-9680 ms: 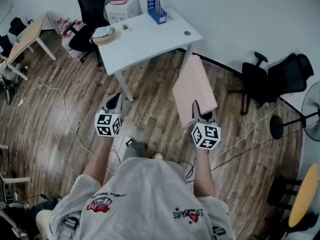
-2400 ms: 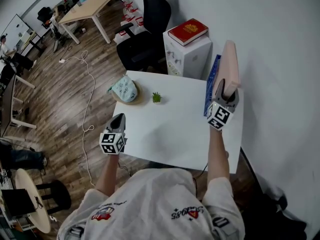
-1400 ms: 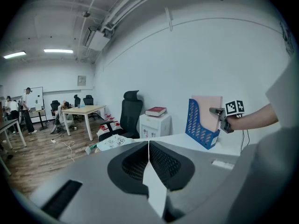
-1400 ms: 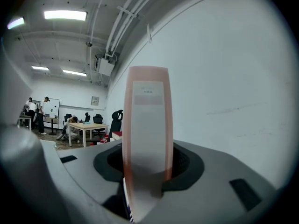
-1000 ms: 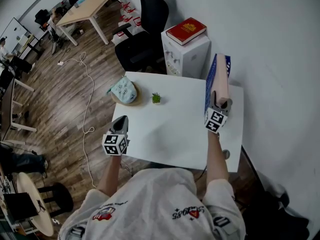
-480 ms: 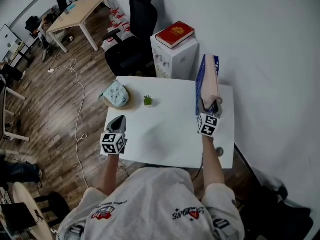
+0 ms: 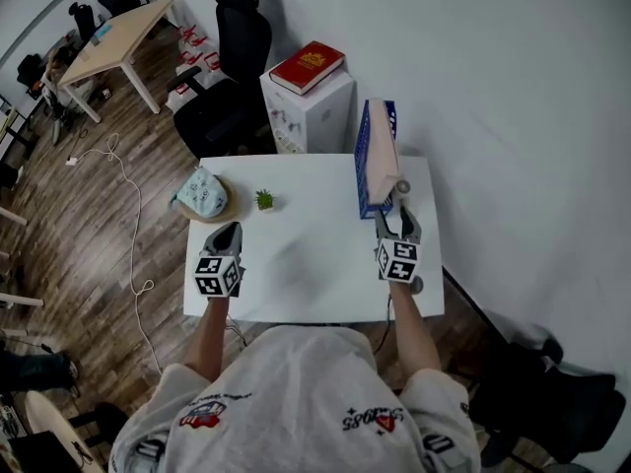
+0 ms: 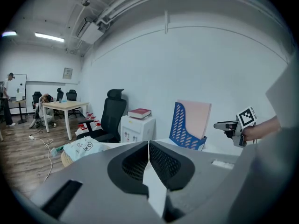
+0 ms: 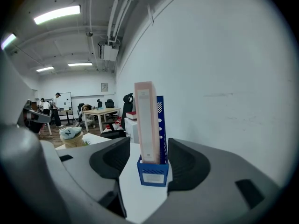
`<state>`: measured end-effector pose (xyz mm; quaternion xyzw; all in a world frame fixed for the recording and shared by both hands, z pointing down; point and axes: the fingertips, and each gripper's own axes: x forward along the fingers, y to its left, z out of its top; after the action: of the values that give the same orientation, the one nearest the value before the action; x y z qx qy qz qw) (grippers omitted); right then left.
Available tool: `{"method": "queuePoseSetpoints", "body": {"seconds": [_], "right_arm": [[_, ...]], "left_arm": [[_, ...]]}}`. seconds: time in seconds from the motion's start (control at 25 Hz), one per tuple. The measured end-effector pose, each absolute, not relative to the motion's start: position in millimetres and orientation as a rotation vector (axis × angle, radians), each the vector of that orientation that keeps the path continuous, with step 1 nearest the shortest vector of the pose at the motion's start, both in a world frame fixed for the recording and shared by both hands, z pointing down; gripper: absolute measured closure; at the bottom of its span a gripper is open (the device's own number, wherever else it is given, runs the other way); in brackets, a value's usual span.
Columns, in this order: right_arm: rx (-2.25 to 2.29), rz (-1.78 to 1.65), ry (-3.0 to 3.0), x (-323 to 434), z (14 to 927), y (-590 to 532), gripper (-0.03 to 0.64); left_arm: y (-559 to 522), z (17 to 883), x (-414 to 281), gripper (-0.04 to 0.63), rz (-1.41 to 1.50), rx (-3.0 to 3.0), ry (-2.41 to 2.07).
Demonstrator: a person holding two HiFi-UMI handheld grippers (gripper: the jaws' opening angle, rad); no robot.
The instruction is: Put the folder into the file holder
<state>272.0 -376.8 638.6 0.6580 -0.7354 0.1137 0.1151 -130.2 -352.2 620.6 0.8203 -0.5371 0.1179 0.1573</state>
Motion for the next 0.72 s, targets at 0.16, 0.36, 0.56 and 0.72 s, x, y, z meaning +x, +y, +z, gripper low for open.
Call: {"method": "queuePoseSetpoints", "body": {"seconds": [0.16,0.36,0.56,0.72], "right_arm": [[1.862,0.405,-2.129,269.8,651.7,-361.2,0.452],[1.792,0.368,-2.153,246.4,647.8,-356.4,0.609],[1.753,0.358,-2.249,211.3,627.4,-365.5,0.612],[1.730,0.275,-2.350,185.5,587.2,-379.1,0.612]], "left_arm": [[-357.1,621.3,-114.3,0.586,0.336,2.373,-1.497],[-362.2,617.1,-101.8,0.586,0.348,2.407,-1.467],[-370.1,597.6,-106.5,0.584,0.327,2.435,-1.493],[-375.2,586.6,-111.3,0.585,0.295,2.443,-1.520]]}}
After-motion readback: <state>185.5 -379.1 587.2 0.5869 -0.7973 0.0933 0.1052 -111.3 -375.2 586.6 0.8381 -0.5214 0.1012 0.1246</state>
